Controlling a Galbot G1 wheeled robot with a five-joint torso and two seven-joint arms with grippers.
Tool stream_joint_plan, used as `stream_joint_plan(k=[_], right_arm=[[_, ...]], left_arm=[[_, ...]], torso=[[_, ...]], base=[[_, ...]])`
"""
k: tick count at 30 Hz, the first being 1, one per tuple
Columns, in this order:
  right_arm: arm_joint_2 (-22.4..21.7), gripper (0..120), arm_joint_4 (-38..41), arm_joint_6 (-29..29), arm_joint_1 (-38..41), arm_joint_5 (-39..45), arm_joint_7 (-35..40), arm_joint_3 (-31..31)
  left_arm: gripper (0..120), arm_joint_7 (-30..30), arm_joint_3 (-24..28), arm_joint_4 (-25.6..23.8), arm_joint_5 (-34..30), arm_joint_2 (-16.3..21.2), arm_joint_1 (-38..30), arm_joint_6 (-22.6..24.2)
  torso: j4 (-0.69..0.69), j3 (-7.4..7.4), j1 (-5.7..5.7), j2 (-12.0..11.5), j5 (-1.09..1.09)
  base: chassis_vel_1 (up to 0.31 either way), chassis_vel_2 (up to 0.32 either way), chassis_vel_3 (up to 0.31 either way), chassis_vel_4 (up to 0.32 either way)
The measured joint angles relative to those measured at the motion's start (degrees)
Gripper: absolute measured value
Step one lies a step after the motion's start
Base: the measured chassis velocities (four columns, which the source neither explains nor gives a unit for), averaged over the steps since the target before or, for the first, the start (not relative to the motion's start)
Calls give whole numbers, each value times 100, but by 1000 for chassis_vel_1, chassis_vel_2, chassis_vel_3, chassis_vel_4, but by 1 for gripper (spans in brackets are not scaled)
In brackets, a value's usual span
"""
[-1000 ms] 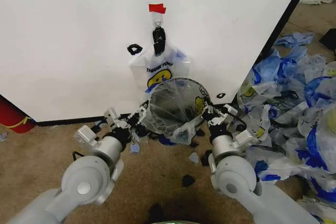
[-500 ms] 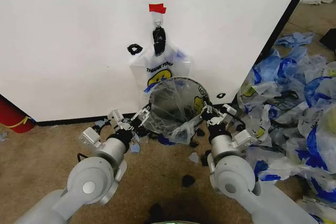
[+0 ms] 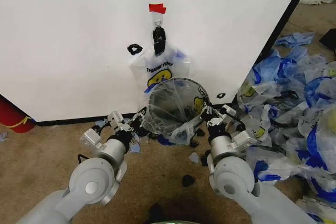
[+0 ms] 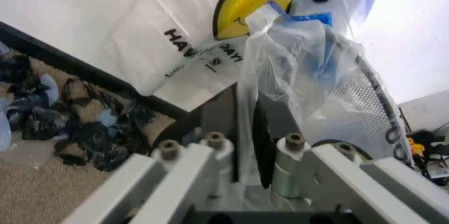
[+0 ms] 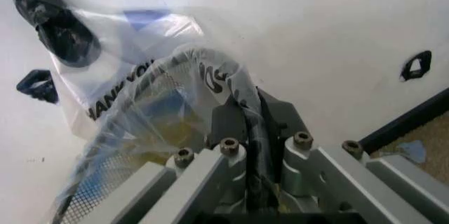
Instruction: Pick up the garbage bag from the wall and place it over the trash bin.
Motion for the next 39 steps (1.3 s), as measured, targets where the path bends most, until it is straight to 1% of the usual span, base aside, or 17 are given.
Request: stream_joint_plan(k=[1,2,16,34,37,38,39], right_arm=[[1,1,0,0,-2,0,0,1],[7,1,1,3,-9,-1,0,2],[175,1,132,40,-24,11,2,-33],[237,1,161,39,-46,-35,33,-66],[234,1,163,39,-53,-36,34,-54],[228,1,163,39,-61,-38,34,-46],[228,1,163,39,-61,-38,34,-46]], left_arm=[[5,0,0,2,1,-2,1,0],[0,2,7,12,6,-13,7,-1],[0,74,117,178,212,-229,128,-7],[0,83,109,204,381,-287,299,-23],[7,83,107,198,406,-287,311,-24],[15,80,98,190,458,-276,322,-23],[15,80,98,190,458,-276,322,-23]], torso=[[0,0,0,0,0],[0,0,0,0,0],[0,0,0,0,0],[0,0,0,0,0],[0,0,0,0,0],[0,0,0,0,0],[0,0,0,0,0]], base=[[0,0,0,0],[0,0,0,0],[0,0,0,0],[0,0,0,0],[0,0,0,0],[0,0,0,0],[0,0,0,0]])
